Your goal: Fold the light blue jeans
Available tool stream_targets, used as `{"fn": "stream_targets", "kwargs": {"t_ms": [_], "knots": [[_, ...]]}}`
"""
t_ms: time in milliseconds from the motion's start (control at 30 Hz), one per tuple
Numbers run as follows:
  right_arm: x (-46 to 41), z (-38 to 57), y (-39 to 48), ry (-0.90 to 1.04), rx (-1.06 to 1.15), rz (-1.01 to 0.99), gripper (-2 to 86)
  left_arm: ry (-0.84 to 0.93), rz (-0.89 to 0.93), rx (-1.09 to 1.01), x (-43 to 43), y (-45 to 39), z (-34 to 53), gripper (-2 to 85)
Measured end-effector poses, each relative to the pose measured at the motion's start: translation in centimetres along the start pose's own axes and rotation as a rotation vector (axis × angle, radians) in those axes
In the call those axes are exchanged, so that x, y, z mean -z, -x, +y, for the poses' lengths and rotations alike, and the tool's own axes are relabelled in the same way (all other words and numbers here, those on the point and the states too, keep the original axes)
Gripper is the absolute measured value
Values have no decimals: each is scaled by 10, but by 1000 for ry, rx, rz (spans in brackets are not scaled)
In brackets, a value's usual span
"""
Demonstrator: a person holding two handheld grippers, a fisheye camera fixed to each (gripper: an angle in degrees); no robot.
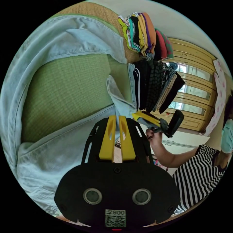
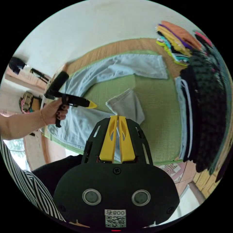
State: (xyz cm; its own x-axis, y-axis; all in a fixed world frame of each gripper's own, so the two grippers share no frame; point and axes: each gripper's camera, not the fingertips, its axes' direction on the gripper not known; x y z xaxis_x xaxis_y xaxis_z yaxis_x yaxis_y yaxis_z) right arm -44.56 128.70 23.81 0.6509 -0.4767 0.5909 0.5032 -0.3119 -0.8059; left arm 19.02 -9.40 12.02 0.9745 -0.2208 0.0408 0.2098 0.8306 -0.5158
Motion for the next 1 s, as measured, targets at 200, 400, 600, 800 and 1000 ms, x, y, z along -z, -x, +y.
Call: {"fn": "stream_targets", "kwargs": {"t_ms": [200,400,600,800,1000], "knots": [[68,59,-83,-150,-322,40,6,72,-4,-119,-20,-53,-26,31],[6,113,-141,126,-640,145,2,289,-336,-198,-75,-74,-41,21],[-1,115,-118,93,-657,83,1,244,-432,-253,-72,-95,-34,3],[-38,29,-70,129,-352,85,0,219,-407,-245,-66,-104,-36,2],[-66,-22,-39,266,-208,116,1,8,-354,-137,-4,-97,32,11]]}}
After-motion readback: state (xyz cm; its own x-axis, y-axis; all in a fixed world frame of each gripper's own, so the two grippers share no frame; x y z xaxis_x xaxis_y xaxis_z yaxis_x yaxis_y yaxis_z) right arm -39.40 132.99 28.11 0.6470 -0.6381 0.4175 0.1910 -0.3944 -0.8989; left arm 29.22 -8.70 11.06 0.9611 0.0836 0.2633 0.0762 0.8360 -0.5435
